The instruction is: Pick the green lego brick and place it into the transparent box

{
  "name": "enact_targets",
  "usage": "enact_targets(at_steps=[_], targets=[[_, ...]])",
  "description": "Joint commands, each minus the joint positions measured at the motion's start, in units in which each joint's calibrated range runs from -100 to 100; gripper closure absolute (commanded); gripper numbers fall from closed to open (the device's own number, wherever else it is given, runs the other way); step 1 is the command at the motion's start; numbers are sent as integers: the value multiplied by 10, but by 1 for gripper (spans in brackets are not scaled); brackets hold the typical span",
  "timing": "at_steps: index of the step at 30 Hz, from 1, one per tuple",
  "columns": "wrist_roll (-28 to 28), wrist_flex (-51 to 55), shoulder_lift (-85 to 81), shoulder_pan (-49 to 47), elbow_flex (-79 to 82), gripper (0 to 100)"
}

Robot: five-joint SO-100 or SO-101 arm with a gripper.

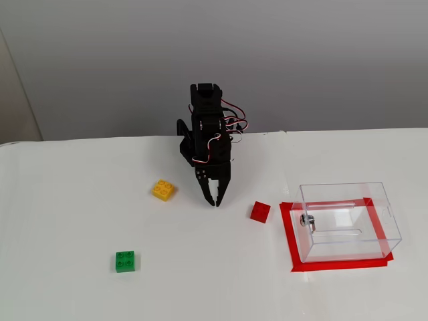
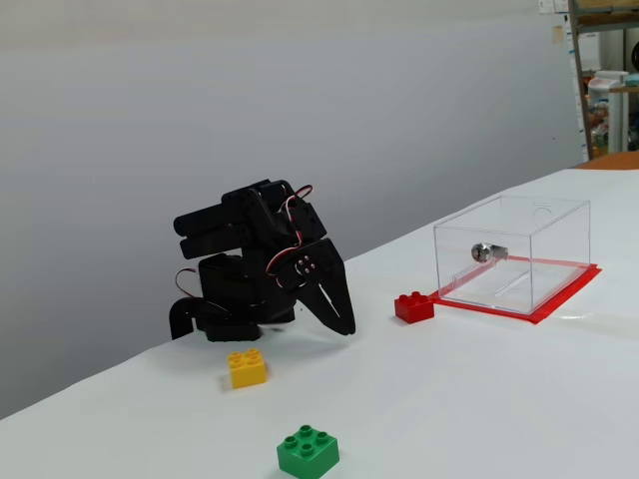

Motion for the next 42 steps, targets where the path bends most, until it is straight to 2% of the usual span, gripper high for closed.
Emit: enact_targets(at_steps=[1,7,13,22,42], targets=[[1,-3,-3,-2,-11,99],[0,-2,5,2,-31,99],[3,-12,107,6,-85,99],[2,-141,285,95,-204,99],[16,-137,574,275,-572,99]])
